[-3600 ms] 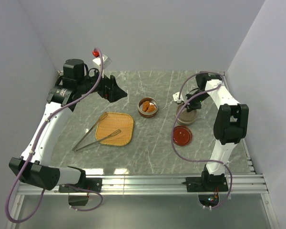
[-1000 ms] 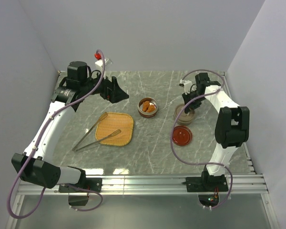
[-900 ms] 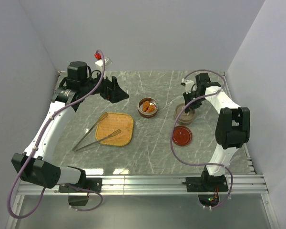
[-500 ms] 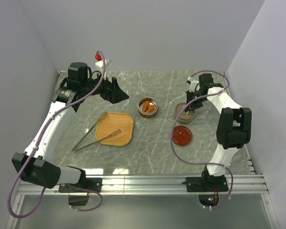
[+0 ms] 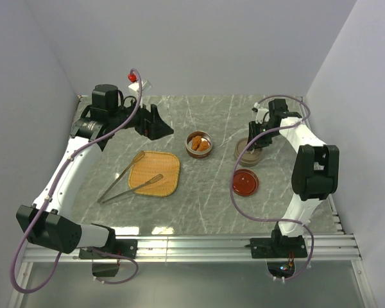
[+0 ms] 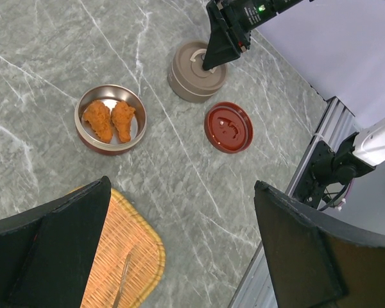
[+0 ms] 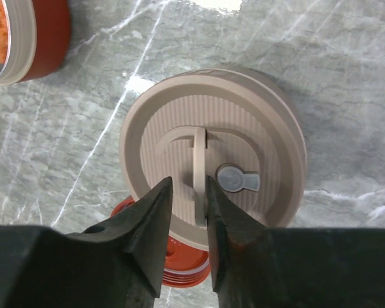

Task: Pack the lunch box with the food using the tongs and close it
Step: Put the lid back on the lunch box

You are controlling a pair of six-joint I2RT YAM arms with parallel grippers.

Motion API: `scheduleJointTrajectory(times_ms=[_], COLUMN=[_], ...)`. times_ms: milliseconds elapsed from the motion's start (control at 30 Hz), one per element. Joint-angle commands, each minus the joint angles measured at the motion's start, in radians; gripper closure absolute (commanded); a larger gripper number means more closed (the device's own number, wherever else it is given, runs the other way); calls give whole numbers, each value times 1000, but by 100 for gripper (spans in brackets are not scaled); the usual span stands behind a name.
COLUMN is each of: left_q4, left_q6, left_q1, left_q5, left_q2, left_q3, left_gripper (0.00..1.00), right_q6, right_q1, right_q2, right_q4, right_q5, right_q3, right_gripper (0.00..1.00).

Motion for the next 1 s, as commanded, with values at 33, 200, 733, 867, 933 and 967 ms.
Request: scheduleJointTrajectory(times_ms=[33, 200, 733, 867, 933, 967], left_q4=[32, 31, 34, 35, 35, 35], left_q6=[-7, -1, -2, -7, -7, -7], left_q1=[5, 5, 5, 5, 5, 3], left_q5=[19, 30, 40, 37, 37, 36], left_q2=[-30, -32, -47, -52, -52, -52], left_q3=[-2, -2, -6, -6, -6, -6], left_gripper=[1, 1, 1, 1, 1, 1], right_q6=[-7, -38, -75, -81, -85, -85], right_q1=[1, 13, 10, -2, -2, -4], right_q2=[-9, -58, -146, -181, -189, -187], right_q4=[-83, -92, -106, -76, -57, -49], right_q5=[0, 1, 50, 41, 70, 90], right_q3=[28, 50, 93, 88, 85, 86], right_gripper=[62, 60, 57, 62, 67, 71])
